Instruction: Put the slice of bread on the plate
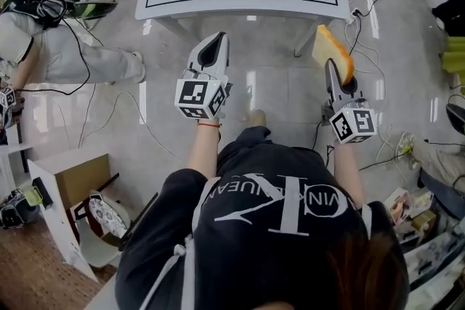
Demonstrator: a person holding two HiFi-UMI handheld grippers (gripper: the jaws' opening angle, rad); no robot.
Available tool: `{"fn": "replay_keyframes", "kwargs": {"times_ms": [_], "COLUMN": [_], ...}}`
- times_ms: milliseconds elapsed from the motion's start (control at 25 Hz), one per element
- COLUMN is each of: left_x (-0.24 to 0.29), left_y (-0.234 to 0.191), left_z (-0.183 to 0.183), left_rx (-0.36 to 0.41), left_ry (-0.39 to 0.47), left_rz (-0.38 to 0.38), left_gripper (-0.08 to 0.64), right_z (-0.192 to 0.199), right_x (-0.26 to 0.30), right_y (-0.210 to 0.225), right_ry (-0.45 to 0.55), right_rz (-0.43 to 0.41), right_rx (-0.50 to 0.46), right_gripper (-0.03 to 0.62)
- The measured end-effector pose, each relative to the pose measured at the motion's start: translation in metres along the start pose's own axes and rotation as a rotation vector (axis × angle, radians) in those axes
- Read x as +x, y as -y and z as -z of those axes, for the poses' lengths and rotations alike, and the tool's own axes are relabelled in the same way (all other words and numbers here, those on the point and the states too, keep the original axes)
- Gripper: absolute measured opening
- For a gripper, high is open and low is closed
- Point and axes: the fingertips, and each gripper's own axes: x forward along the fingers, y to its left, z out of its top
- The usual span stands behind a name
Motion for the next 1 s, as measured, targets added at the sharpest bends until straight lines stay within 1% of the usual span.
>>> {"fn": "replay_keyframes", "kwargs": {"times_ms": [240,360,760,1000], "left_x": [0.021,0.026,0.036,0.049], "left_y": [-0.036,-0.046,-0.046,-0.057], "left_z": [0.000,0.002,0.005,0.009], "left_rx": [-0.004,-0.010,-0.017,-0.025], "left_ry": [0.004,0.005,-0.001,-0.012], "left_rz": [0.009,0.013,0.048,0.042], "left_gripper": [0.002,0.001,0.002,0.002], "right_z": [0.002,0.003,-0.002,-0.002], "right_x": [0.038,0.050,0.058,0.074], "right_y": [-0.004,-0.009,-0.009,0.000], "right_ry": [0.024,0.033,0.042,0.042], "right_rz": [0.014,0.012,0.025,0.028], "right_rx": [0.018,0.025,0.029,0.033], "right_gripper": [0.097,0.097,0.097,0.097]}}
